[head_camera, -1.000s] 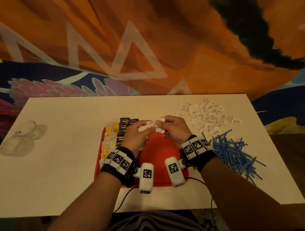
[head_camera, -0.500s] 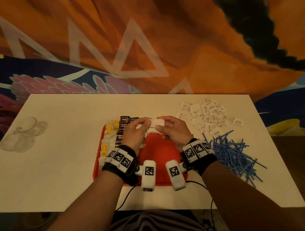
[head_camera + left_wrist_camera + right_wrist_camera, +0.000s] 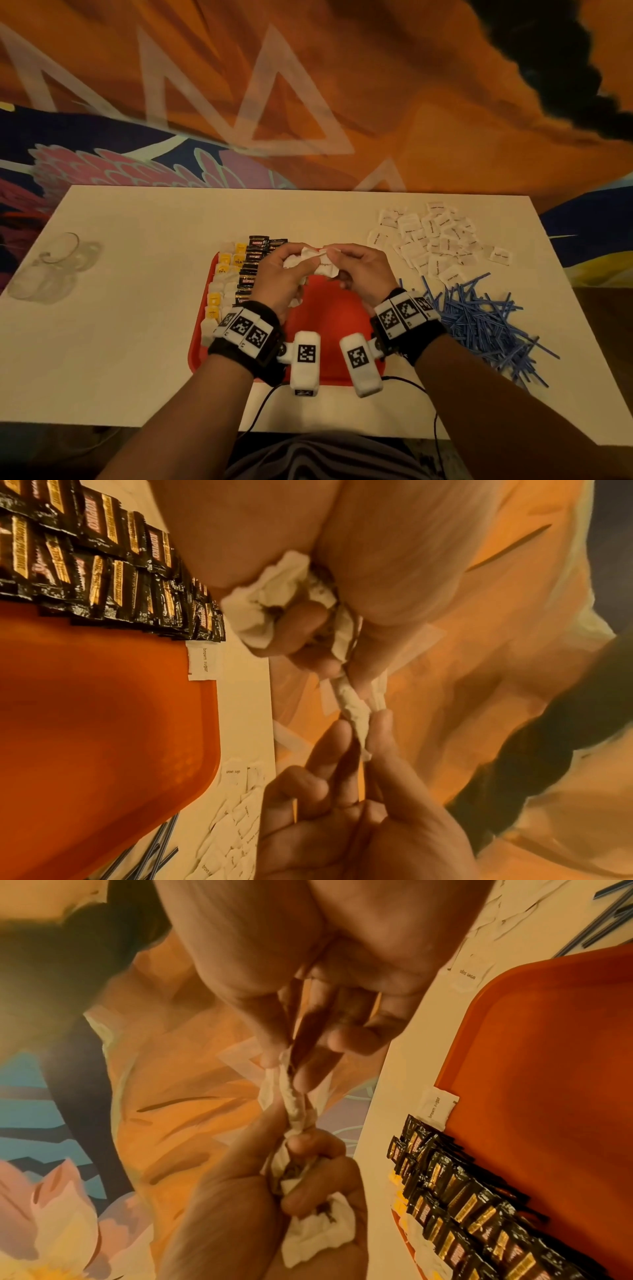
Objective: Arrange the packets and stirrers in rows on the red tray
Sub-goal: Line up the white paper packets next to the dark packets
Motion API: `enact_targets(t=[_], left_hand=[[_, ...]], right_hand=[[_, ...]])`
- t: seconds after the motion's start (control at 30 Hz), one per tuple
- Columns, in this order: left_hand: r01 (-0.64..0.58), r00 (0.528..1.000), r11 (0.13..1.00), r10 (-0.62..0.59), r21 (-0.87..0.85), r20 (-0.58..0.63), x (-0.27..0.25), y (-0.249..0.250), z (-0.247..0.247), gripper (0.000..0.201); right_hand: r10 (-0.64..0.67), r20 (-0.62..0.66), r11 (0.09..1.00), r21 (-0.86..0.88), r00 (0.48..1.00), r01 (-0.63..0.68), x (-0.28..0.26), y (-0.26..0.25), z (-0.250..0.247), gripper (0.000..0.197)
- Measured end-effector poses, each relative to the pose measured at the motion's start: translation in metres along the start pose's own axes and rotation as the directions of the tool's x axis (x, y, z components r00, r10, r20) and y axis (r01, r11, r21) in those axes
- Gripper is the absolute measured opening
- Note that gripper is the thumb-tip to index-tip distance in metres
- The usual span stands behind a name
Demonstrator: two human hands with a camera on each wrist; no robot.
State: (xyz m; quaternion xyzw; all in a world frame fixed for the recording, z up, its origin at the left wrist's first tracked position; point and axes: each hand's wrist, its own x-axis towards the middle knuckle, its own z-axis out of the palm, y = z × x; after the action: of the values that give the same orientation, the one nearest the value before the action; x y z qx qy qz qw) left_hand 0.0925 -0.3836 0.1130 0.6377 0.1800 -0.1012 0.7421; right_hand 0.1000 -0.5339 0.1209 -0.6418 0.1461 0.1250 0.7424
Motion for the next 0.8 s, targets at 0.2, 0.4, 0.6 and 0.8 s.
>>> enact_targets(t=[0.2,0.4,0.6,0.8], left_hand=[[-0.021,0.996,0.996,0.014,-0.083,-0.090,-0.004,-0.001,0.009,0.022],[-0.034,0.962,0.997,0.015,-0.064,-0.271,-0.003,-0.005,0.018,0.026],[0.080,0.986,0.985,-0.057,0.151,-0.154,-0.010,-0.008,0.007,0.036],[0.102,0.994,0.988,-0.098,0.114,-0.043,-0.011,-0.020,0.000,0.017]], right_hand=[[0.089,0.138,0.993,0.063,0.986,-0.099,0.003,0.002,-0.011,0.011],[0.048,0.126,0.996,-0.081,0.991,-0.038,0.010,0.001,-0.022,0.012],[0.065,0.174,0.993,-0.113,0.983,-0.045,0.018,0.005,-0.032,0.011],[0.152,0.235,0.988,-0.069,0.960,-0.140,0.027,0.020,-0.023,0.002]])
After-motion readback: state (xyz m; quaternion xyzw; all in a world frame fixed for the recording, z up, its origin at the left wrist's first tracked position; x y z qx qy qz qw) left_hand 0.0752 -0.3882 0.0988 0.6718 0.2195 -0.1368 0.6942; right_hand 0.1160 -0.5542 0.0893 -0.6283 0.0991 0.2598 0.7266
